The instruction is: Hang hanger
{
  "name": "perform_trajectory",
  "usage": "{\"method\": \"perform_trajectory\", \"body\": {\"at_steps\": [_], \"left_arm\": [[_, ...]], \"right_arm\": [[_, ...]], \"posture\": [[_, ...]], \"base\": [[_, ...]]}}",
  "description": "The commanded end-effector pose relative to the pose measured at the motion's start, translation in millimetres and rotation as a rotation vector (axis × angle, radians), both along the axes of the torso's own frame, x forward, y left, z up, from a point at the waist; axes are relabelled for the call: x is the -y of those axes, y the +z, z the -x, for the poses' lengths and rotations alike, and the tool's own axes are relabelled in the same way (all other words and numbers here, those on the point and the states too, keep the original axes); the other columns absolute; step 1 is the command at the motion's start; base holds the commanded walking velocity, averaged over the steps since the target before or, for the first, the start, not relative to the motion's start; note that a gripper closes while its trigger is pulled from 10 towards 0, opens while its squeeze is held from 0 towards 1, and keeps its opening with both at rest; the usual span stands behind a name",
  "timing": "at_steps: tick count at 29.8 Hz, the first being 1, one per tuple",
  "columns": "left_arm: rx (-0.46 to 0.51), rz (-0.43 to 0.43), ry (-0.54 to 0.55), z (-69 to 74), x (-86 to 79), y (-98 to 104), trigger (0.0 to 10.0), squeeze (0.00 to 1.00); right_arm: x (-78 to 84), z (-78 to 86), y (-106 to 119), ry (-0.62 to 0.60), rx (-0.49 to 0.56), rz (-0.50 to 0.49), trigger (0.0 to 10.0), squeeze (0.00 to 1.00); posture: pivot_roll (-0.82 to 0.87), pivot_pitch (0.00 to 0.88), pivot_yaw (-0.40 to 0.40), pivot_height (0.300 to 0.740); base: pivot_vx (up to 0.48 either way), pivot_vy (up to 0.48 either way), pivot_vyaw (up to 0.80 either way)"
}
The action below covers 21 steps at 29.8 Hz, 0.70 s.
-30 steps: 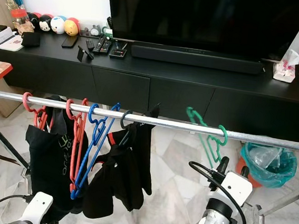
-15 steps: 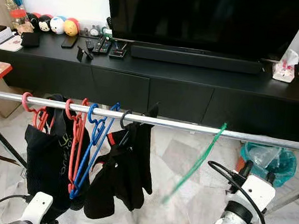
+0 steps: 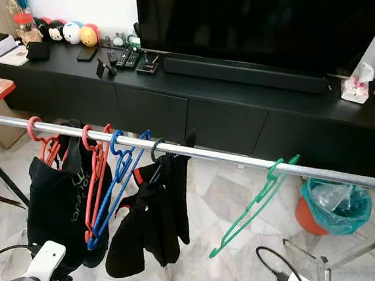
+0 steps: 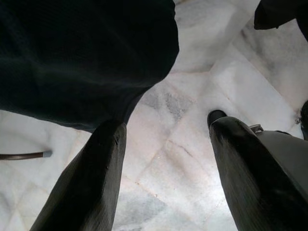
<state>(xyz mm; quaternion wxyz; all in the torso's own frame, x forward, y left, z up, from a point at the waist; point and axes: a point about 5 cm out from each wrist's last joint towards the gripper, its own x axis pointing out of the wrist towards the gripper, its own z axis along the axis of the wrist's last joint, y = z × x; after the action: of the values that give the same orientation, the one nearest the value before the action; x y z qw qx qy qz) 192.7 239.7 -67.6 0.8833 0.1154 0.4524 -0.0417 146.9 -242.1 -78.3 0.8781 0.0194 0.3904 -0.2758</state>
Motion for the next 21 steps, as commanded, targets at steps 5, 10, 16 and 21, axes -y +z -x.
{"method": "perform_trajectory", "body": {"at_steps": [5,10,16,21], "left_arm": [[-0.017,0.002,0.055,5.5,-3.1,-3,10.0,0.0],[-0.014,0.018,0.105,7.2,-2.8,-4,10.0,0.0],[-0.007,0.033,0.121,7.6,0.9,-5,10.0,0.0],[-0.003,0.044,0.129,7.6,4.2,-6,10.0,0.0]], "right_arm": [[-29.1,6.3,-15,0.263,-0.106,-0.101,10.0,0.0],[-40.1,1.5,-17,0.37,-0.141,-0.12,10.0,0.0],[-48.6,-3.4,-16,0.413,-0.133,-0.151,10.0,0.0],[-46.1,-4.0,-16,0.413,-0.134,-0.163,10.0,0.0]], "posture": [[0.04,0.005,0.045,0.74],[0.03,0.0,0.032,0.74],[0.03,0.0,0.002,0.74],[0.04,0.0,-0.012,0.74]], "base": [[0.0,0.0,0.0],[0.0,0.0,0.0],[0.0,0.0,0.0],[0.0,0.0,0.0]]}}
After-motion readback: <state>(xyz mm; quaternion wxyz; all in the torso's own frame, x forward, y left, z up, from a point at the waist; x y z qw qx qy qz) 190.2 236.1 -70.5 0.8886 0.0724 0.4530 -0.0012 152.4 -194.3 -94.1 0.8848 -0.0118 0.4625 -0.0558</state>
